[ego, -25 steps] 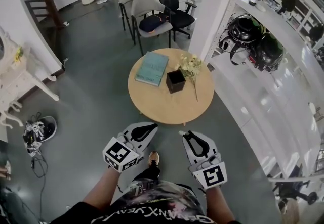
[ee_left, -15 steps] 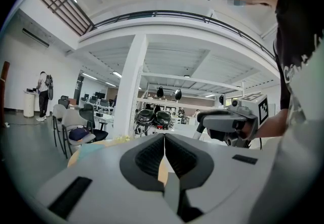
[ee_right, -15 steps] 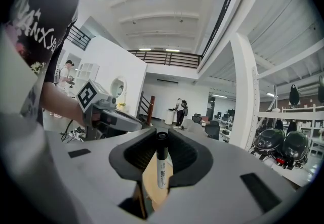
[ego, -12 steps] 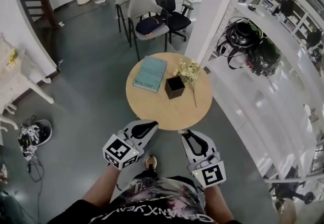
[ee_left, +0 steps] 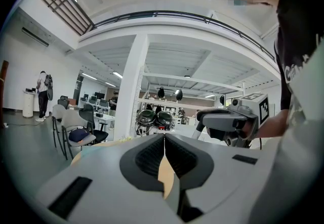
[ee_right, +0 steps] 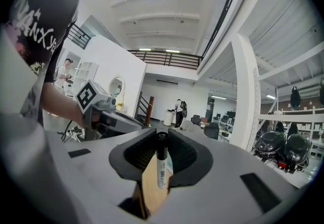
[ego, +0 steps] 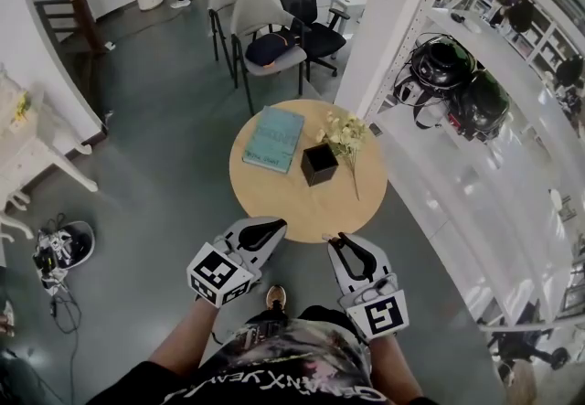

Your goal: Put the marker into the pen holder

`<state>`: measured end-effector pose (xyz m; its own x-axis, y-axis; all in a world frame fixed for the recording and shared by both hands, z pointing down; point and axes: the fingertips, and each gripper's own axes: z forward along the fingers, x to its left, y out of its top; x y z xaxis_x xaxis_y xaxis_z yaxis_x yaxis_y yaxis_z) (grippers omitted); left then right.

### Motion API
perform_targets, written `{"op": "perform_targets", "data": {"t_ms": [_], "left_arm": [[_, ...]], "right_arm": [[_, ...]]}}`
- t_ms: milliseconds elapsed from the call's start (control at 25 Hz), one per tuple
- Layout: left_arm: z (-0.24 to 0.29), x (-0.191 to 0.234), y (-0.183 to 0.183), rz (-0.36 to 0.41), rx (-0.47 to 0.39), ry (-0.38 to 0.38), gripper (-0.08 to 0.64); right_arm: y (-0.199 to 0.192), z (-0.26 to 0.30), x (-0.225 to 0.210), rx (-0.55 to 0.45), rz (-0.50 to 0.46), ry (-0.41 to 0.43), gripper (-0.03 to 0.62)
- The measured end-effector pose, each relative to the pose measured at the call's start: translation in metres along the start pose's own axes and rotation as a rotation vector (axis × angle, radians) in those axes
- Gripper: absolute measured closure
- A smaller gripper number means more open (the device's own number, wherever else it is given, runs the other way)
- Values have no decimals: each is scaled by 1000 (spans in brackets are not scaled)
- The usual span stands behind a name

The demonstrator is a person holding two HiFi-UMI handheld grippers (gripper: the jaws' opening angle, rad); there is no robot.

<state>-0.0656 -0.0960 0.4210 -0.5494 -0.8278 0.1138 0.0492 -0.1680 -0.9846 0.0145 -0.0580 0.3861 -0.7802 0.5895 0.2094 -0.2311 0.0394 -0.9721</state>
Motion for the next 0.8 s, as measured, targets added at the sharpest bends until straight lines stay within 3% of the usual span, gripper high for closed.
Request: {"op": "perform_targets", "data": {"t_ms": [800], "left_arm": [[27,23,-5,-2,10,-33,537]], "right_arm": [[-9,27,-22,4,3,-28,517]]}}
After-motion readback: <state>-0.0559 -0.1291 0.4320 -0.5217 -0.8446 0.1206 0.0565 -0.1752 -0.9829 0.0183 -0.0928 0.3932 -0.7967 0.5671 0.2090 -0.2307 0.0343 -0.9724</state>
